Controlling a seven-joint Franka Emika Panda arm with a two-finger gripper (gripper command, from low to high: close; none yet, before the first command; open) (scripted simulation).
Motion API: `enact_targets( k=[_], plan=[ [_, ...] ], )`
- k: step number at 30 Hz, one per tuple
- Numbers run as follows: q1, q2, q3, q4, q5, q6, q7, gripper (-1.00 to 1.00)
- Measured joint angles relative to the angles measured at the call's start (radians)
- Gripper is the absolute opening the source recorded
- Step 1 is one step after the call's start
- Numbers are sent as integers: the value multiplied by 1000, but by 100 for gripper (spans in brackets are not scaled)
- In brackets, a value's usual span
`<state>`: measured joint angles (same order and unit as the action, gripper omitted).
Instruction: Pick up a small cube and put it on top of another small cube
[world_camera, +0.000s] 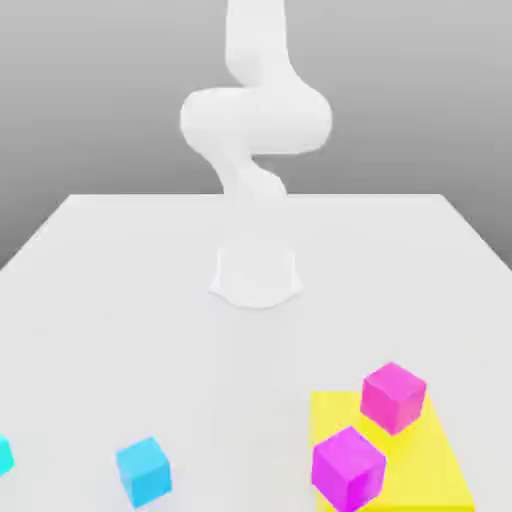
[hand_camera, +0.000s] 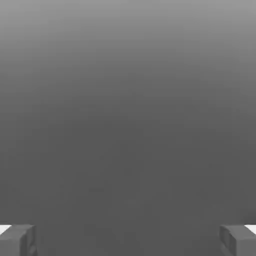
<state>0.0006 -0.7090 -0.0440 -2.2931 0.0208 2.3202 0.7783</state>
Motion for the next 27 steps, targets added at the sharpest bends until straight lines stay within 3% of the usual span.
enact_targets(
  k=[17, 27],
  plan=[
    [-47, 622, -276, 47, 208, 138, -194, 0],
    [-176, 978, -326, 73, 303, 222, -289, 0]
  ],
)
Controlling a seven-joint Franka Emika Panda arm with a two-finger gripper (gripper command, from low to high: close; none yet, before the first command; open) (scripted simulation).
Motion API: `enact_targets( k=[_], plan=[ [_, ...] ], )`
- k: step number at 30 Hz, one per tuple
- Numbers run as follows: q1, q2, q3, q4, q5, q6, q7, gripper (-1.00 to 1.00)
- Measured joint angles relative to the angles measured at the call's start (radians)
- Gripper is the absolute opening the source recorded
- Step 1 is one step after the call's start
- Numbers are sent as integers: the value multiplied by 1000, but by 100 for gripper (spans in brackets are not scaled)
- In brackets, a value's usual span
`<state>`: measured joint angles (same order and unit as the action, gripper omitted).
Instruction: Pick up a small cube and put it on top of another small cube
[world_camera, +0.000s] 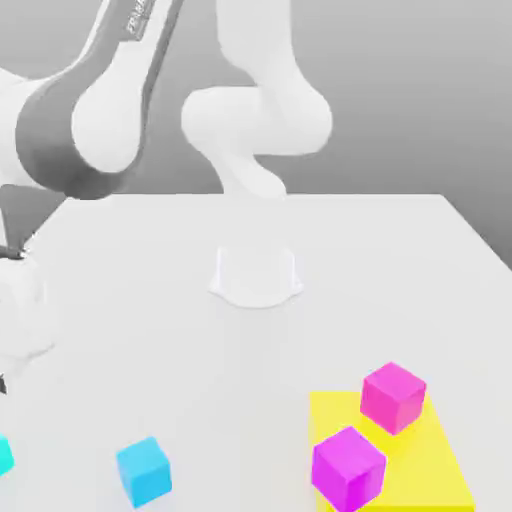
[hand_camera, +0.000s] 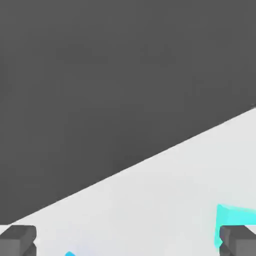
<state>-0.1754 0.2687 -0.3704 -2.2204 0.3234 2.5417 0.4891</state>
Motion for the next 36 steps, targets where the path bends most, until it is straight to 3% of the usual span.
enact_targets(
  k=[4, 8, 9, 15, 20, 32, 36],
  plan=[
    [-51, 133, -25, 8, 4, 40, -15, 0],
    [-114, 276, 32, 39, 67, 131, -63, 0],
    [-128, 306, 49, 47, 84, 152, -75, -100],
    [-136, 321, 58, 51, 93, 162, -82, -100],
    [-74, 186, -13, 13, 12, 66, -27, -100],
    [244, -163, 230, -192, -176, -57, -140, -100],
    [464, -310, 335, -272, -257, -105, -193, -100]
  ],
)
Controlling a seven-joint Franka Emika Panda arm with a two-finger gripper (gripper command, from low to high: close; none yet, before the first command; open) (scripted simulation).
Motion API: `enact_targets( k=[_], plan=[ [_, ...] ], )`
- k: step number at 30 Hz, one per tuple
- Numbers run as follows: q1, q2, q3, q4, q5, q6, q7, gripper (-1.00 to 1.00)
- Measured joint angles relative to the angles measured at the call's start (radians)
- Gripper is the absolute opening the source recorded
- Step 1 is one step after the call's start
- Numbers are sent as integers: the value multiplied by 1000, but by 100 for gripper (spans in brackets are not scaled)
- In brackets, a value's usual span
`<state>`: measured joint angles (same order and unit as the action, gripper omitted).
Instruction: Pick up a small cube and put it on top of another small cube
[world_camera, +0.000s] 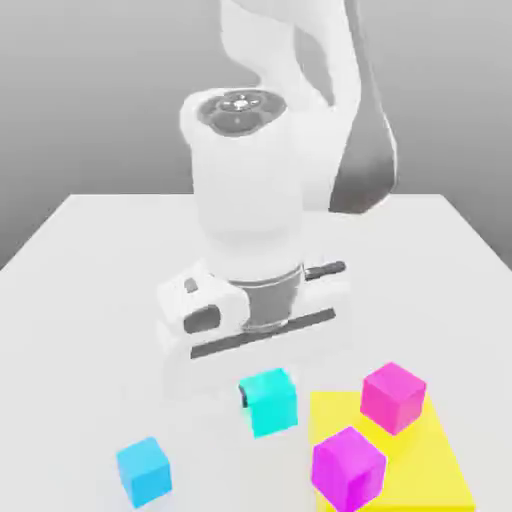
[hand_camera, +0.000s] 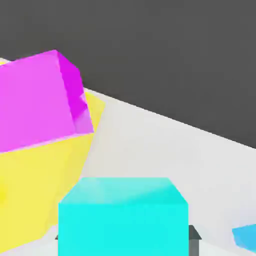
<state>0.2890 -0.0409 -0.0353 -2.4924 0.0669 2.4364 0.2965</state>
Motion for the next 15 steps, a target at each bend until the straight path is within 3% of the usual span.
enact_targets(
  k=[4, 5, 11, 15],
  plan=[
    [80, 13, 40, -62, -57, 88, -33, -100],
    [91, 38, 31, -70, -61, 122, -33, 100],
    [95, 51, 30, -74, -64, 139, -33, 100],
    [94, -44, 25, -52, -68, 23, -31, 100]
  ],
)
